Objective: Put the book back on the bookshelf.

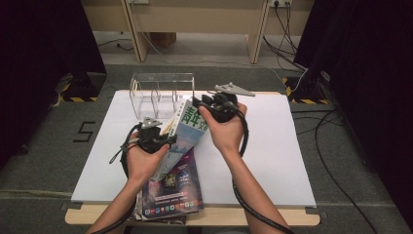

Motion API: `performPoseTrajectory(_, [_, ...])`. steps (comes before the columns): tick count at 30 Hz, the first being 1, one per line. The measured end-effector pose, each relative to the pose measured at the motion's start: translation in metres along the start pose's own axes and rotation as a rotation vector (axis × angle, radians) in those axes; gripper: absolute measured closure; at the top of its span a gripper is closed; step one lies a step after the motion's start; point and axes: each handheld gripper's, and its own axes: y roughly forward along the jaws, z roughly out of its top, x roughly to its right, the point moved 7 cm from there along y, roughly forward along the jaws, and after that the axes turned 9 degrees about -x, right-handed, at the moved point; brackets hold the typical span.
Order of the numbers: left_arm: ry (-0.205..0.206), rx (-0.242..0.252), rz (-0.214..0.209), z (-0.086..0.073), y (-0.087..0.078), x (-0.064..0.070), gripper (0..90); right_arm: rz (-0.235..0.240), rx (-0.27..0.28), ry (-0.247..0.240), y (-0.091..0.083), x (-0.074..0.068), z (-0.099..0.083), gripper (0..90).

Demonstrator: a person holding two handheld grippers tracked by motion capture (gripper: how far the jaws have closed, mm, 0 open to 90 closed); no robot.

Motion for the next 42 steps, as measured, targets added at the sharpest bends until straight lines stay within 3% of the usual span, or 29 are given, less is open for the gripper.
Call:
performPoseTrajectory(5, [-0.016,0.001,-0.028,0.007,-0.005,-0.009,74.1,-0.039,-0.025,0.039,-0.023,0.038,-0.019,60.3])
performPoseTrajectory(6, [-0.033,0.004,-0.046,0.009,-0.006,-0.013,74.1,-0.048,-0.04,0.057,-0.029,0.052,-0.032,60.2])
performPoseTrajectory(8, [-0.044,0.006,-0.049,0.01,-0.007,-0.017,74.1,-0.055,-0.049,0.059,-0.032,0.057,-0.037,60.2])
performPoseTrajectory(11, [-0.056,0.008,-0.061,0.012,-0.009,-0.023,74.2,-0.071,-0.085,0.087,-0.038,0.077,-0.062,60.2])
performPoseTrajectory(12, [-0.064,0.012,-0.065,0.013,-0.011,-0.026,74.2,-0.089,-0.115,0.1,-0.041,0.088,-0.08,60.1])
performPoseTrajectory(13, [-0.064,0.012,-0.065,0.013,-0.011,-0.026,74.1,-0.089,-0.115,0.1,-0.041,0.088,-0.08,60.1])
performPoseTrajectory(14, [-0.073,0.019,-0.069,0.015,-0.014,-0.029,74.1,-0.103,-0.142,0.111,-0.043,0.1,-0.099,60.1])
performPoseTrajectory(18, [-0.086,0.032,-0.081,0.018,-0.018,-0.034,74.1,-0.137,-0.172,0.148,-0.049,0.122,-0.137,60.0])
performPoseTrajectory(19, [-0.086,0.032,-0.081,0.018,-0.018,-0.034,74.1,-0.137,-0.172,0.148,-0.049,0.122,-0.137,60.0])
performPoseTrajectory(20, [-0.089,0.035,-0.08,0.019,-0.02,-0.036,74.1,-0.146,-0.183,0.174,-0.05,0.132,-0.155,59.9])
performPoseTrajectory(28, [-0.094,0.022,-0.087,0.026,-0.023,-0.042,74.2,-0.163,-0.205,0.216,-0.055,0.152,-0.198,59.8])
performPoseTrajectory(37, [-0.075,0.051,-0.061,0.052,-0.035,-0.051,74.2,-0.179,-0.2,0.221,-0.057,0.159,-0.202,59.7])
performPoseTrajectory(42, [-0.077,0.038,-0.052,0.06,-0.037,-0.058,74.2,-0.193,-0.195,0.224,-0.061,0.164,-0.203,59.8])
